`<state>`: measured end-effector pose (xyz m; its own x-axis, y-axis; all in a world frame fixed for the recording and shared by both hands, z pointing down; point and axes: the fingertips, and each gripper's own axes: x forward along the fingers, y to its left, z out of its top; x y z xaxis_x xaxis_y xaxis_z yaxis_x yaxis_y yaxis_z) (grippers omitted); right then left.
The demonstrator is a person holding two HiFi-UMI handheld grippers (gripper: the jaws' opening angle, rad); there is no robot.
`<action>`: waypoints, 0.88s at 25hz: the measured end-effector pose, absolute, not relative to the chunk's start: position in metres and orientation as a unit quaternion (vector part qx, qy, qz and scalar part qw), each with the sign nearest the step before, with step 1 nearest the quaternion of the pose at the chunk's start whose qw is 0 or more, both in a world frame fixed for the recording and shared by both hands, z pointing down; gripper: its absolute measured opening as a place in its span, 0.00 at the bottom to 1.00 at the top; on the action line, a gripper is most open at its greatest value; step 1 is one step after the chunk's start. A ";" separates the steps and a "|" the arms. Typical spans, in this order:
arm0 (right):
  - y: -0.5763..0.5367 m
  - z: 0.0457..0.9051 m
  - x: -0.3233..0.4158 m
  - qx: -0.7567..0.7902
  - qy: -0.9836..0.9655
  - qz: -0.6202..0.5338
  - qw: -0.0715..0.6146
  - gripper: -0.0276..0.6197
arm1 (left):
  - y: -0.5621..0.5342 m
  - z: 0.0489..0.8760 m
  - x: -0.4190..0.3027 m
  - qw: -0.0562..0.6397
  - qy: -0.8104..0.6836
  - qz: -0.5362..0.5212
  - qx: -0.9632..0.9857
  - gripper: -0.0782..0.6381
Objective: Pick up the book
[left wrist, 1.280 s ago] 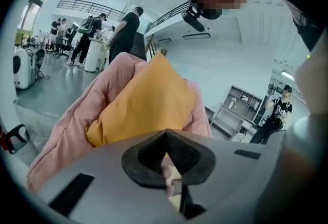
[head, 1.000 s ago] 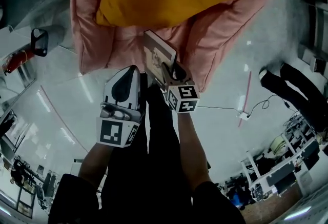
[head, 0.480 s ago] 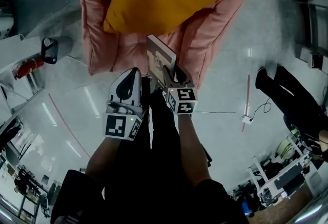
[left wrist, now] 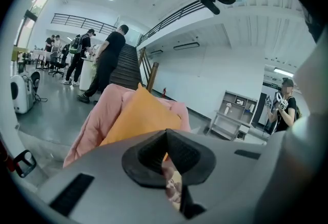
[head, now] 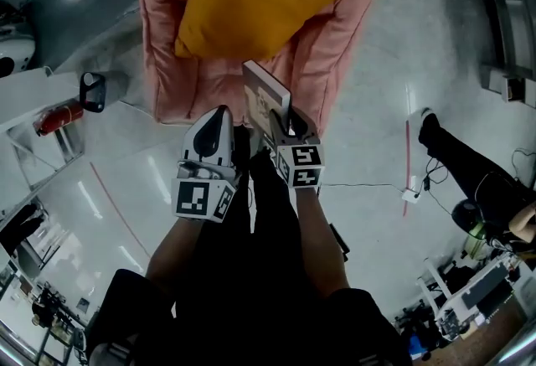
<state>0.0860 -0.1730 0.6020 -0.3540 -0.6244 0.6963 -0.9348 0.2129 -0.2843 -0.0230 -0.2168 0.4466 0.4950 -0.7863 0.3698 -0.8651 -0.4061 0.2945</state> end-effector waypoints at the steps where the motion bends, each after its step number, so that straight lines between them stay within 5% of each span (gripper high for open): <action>1: -0.171 0.597 0.087 0.524 -0.747 0.345 0.222 0.28 | -0.215 0.442 -0.023 0.225 -0.496 0.086 0.834 0.12; 22: -0.126 0.460 0.106 0.546 -0.771 0.278 0.172 0.28 | -0.155 0.326 -0.019 0.164 -0.524 0.063 0.833 0.12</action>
<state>0.1059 -0.1259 0.4604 -0.3450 -0.7465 0.5690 -0.9378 0.2489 -0.2420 -0.0187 -0.1550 0.3265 0.4425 -0.8532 0.2762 -0.8942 -0.3966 0.2077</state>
